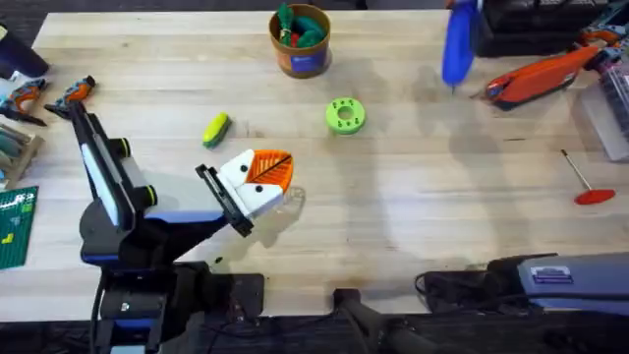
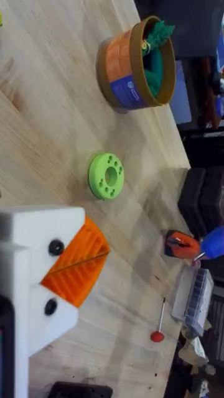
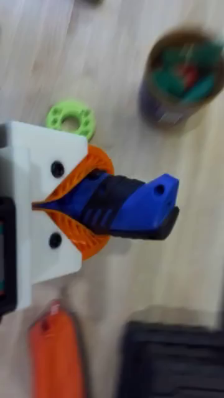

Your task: Pick up the gripper from the table and insert it into the empty holder that is missing its gripper. Then pick up a screw, insert it into the mounting hole, and use the screwdriver to tighten it. Finally, clean up the table by picking up the vegetable and placing it into the bucket.

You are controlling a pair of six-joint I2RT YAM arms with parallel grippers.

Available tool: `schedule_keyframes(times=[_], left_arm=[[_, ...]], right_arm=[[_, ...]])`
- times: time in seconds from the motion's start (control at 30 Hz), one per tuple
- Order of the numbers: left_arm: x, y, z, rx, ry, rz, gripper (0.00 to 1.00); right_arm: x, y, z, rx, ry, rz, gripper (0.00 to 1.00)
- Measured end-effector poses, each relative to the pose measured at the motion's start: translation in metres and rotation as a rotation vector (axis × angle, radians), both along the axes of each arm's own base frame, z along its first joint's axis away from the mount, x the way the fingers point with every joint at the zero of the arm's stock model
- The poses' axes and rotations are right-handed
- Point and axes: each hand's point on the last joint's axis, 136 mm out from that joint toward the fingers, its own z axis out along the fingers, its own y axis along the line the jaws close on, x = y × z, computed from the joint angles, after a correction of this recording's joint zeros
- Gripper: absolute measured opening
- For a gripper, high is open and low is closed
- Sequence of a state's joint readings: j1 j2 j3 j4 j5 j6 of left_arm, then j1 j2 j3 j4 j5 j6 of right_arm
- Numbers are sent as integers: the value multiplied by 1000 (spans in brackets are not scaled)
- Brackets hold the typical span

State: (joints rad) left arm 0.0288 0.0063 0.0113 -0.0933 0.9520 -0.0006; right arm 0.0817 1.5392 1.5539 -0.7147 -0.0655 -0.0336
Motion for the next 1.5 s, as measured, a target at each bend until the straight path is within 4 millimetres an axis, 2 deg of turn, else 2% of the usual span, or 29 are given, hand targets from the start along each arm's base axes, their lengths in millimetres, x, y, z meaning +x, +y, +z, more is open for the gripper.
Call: schedule_keyframes(times=[0.13, 0.27, 0.37, 0.73, 0.9, 1.13, 1.23, 1.27, 1.3, 1.5], left_arm=[[0, 0, 0, 0, 0, 0, 5], [0, 0, 0, 0, 0, 2, 5], [0, 0, 0, 0, 0, 2, 5], [0, 0, 0, 0, 0, 2, 5], [0, 0, 0, 0, 0, 2, 5], [0, 0, 0, 0, 0, 2, 5], [0, 0, 0, 0, 0, 2, 5], [0, 0, 0, 0, 0, 2, 5], [0, 0, 0, 0, 0, 2, 5], [0, 0, 0, 0, 0, 2, 5]], right_arm=[[10, 38, 64, 91, -185, 99, 26], [8, 77, 112, 190, -334, 196, 26], [-2, 99, 135, 246, -392, 250, 26], [-66, 170, 202, 372, -569, 465, 26], [-87, 187, 202, 442, -625, 548, 26], [-95, 206, 176, 609, -700, 651, 26], [-105, 213, 166, 693, -730, 715, 26], [-109, 214, 164, 723, -743, 734, 26], [-125, 216, 159, 823, -781, 780, 26], [-155, 227, 141, 945, -768, 877, 26]])
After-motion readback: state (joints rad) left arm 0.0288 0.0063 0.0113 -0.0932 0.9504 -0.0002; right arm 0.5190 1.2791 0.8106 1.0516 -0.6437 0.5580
